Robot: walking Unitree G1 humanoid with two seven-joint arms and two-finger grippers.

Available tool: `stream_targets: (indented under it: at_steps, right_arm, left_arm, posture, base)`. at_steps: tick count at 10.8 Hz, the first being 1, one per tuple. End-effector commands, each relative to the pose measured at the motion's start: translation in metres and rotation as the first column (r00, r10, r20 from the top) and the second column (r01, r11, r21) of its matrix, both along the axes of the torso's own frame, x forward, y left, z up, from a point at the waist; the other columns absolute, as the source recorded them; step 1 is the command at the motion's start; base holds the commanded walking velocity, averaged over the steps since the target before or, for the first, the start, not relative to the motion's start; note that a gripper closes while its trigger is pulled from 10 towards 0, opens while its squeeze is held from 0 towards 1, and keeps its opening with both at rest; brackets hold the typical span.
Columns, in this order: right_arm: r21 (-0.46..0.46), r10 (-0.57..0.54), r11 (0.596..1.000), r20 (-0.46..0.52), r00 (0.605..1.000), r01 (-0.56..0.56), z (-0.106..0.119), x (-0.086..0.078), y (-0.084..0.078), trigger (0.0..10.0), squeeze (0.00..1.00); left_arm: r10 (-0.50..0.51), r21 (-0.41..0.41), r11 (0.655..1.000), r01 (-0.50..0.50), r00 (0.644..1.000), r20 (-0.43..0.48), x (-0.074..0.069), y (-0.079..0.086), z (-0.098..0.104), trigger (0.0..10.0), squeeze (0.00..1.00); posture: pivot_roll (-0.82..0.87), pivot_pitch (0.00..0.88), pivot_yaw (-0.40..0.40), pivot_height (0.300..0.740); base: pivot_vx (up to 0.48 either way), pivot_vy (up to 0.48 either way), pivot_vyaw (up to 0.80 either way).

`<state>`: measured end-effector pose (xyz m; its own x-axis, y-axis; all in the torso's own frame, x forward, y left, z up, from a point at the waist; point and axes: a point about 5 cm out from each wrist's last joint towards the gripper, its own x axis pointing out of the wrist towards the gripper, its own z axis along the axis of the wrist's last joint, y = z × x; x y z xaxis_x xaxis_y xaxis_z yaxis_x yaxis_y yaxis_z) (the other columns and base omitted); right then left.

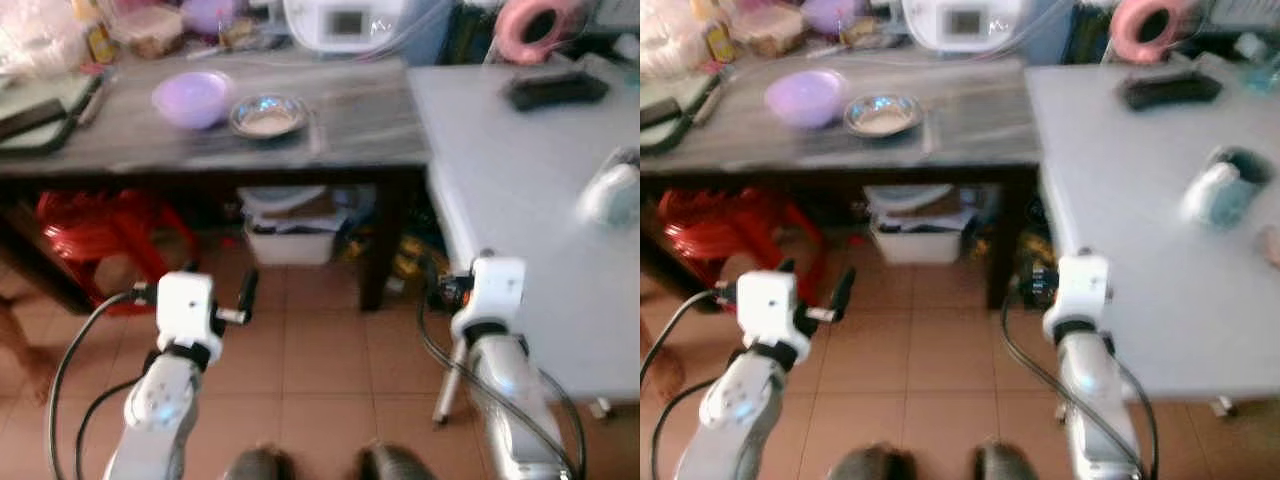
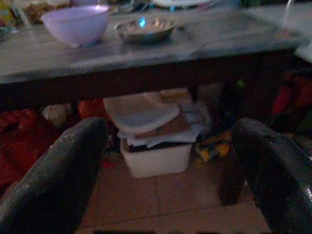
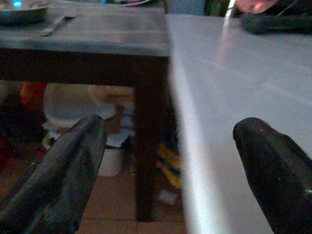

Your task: Setting the table

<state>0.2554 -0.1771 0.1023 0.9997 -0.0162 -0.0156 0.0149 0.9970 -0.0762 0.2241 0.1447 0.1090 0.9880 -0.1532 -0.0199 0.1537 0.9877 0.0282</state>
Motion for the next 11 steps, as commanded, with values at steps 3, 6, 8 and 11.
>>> stream_targets:
  at_steps: [3,6,8,11]
  right_arm:
    - [-0.001,0.028,1.0,0.044,0.999,-0.028,0.013,0.009,0.003,10.0,0.0]
    - [-0.024,0.067,0.998,0.085,0.994,-0.065,0.027,0.022,0.005,10.0,0.0]
    - [-0.039,0.081,0.996,0.109,0.991,-0.078,0.033,0.028,0.007,10.0,0.0]
    - [-0.04,0.093,0.995,0.115,0.989,-0.089,0.034,0.029,0.011,10.0,0.0]
  left_arm:
    - [-0.015,-0.012,1.0,0.015,1.0,0.001,0.001,-0.005,0.002,10.0,0.0]
    - [-0.008,0.001,1.0,0.008,1.0,0.001,0.001,-0.008,0.003,10.0,0.0]
    - [-0.002,0.029,1.0,0.002,1.0,-0.006,0.003,-0.006,0.003,10.0,0.0]
    - [-0.01,0.028,1.0,0.01,1.0,-0.012,0.004,-0.008,0.003,10.0,0.0]
  posture:
    - [0.02,0.11,0.046,0.74]
    - [0.03,0.112,0.038,0.74]
    - [0.03,0.112,0.04,0.74]
    - [0.03,0.115,0.041,0.74]
  base:
    - [0.0,-0.459,-0.27]
    - [0.106,-0.406,0.0]
    - [0.405,-0.253,0.0]
    - [0.447,-0.081,0.0]
